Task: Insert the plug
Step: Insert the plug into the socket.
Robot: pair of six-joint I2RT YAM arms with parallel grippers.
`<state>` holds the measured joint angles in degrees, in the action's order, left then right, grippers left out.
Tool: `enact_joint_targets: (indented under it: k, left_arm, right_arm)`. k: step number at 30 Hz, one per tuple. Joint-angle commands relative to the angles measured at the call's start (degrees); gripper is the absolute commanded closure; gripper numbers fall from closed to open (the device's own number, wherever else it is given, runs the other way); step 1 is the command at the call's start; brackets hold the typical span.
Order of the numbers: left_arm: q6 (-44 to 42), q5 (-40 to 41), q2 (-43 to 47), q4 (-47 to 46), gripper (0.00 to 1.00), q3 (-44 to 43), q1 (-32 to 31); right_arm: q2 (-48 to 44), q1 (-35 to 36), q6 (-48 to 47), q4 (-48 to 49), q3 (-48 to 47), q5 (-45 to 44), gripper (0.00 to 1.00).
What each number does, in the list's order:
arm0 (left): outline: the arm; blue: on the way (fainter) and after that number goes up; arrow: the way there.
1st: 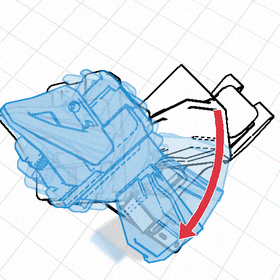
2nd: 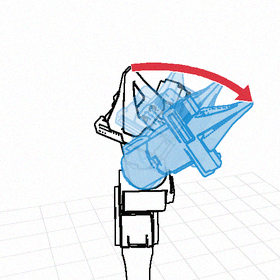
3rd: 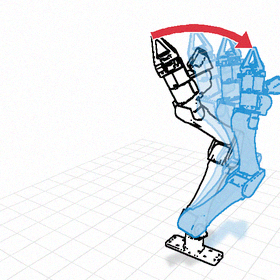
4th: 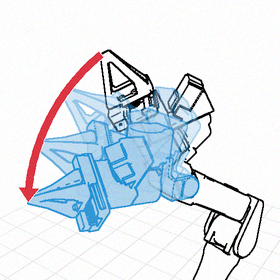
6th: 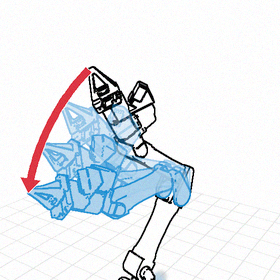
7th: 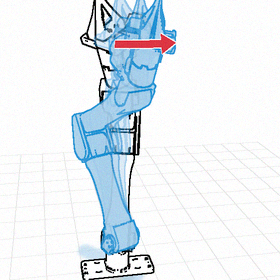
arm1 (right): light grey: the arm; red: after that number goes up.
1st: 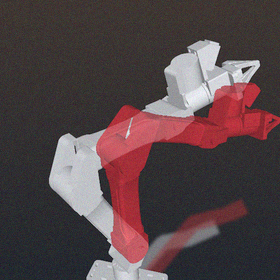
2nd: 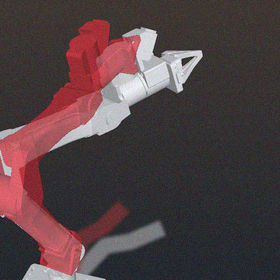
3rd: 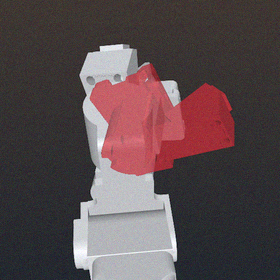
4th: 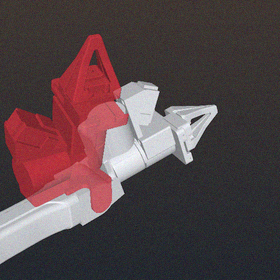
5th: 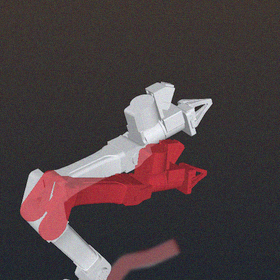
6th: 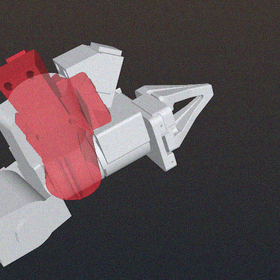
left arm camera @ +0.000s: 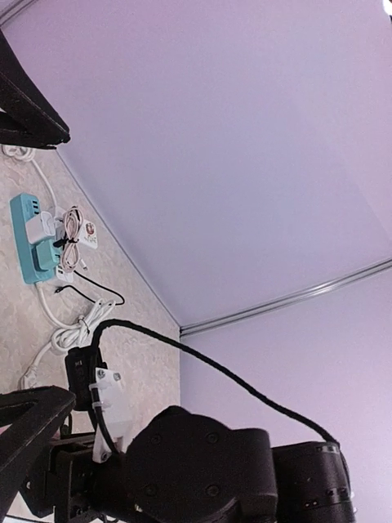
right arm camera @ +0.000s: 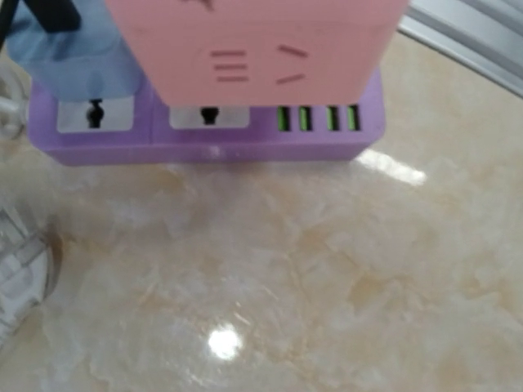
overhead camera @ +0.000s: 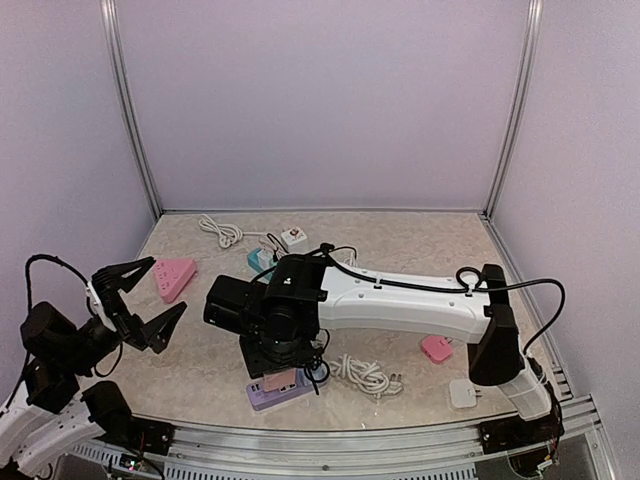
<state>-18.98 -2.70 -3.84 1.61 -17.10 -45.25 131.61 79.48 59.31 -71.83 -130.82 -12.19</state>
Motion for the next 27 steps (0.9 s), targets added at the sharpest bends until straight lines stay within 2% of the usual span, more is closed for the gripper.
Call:
enact_joint_targets:
  k: [1, 11, 21, 27]
  left_arm:
    - [7.5, -0.2, 1.8, 3.6, 0.01, -1.1, 2.8]
    - [6.3, -0.8, 1.8, 3.1, 0.01, -0.5, 4.2]
    - [5.6, -0.7, 1.2, 2.8, 0.01, -0.2, 4.2]
    - [5.4, -0.8, 0.8, 3.0, 0.01, -0.2, 4.2]
  right_arm:
    - [2.8, 1.0, 1.4, -5.0, -2.2, -1.3, 1.00]
    - [4.2, 0.4, 1.1, -2.4, -0.4, -2.3, 1.00]
    - [4.8, 0.0, 1.1, -6.1, 0.8, -4.6, 1.00]
    - [6.0, -0.1, -0.5, -4.6, 1.8, -1.8, 1.00]
